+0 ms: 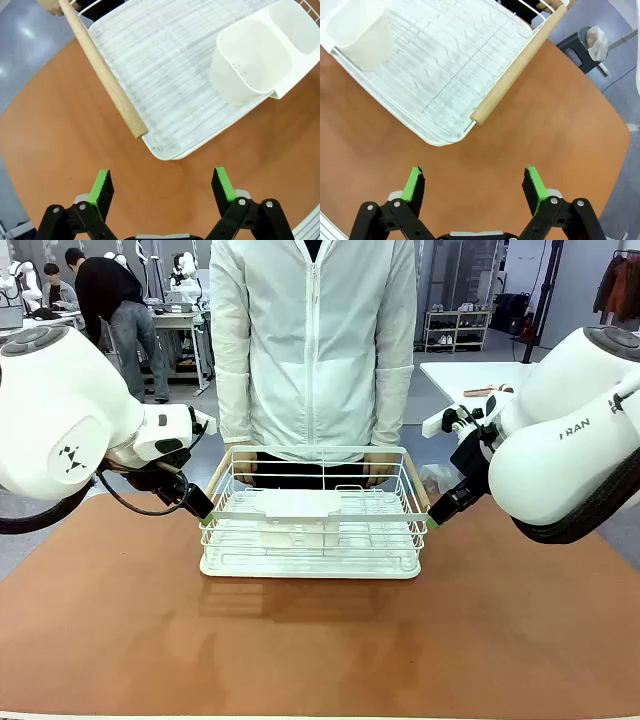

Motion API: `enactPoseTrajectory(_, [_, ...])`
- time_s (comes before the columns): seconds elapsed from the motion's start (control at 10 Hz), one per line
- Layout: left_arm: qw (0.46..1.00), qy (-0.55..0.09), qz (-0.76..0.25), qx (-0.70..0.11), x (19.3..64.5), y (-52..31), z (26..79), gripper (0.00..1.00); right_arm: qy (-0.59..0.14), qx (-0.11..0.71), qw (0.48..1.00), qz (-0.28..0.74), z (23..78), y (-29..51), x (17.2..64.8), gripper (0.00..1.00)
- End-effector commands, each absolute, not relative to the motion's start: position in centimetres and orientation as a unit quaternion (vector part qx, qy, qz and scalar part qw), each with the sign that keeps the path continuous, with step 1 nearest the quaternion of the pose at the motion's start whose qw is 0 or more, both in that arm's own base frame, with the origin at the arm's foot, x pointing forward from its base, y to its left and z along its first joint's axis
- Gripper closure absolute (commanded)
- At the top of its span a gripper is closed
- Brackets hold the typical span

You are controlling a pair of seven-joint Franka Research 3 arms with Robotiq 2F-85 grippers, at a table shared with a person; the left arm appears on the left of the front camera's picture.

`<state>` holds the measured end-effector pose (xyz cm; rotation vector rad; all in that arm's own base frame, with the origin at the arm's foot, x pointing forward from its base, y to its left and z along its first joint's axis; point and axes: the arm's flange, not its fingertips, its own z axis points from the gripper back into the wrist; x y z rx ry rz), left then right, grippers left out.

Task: Clean the table.
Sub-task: Pick up the Lint Roller when the human hands it over.

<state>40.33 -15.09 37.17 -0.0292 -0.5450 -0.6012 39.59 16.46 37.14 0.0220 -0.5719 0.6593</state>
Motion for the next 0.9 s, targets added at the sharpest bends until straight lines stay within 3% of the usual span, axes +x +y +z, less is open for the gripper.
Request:
enactPoseTrajectory(0.0, [0.919,-0.265,-0.293,-0.014,40.33,-15.11,37.17,0.00,-0.277,0.011,0.906,0.319,37.14,16.46,39.59,0.00])
enactPoseTrajectory(0.8, [0.919,-0.265,-0.293,-0.014,40.33,-15.11,37.17,0.00,-0.277,0.011,0.906,0.319,37.14,16.46,39.59,0.00])
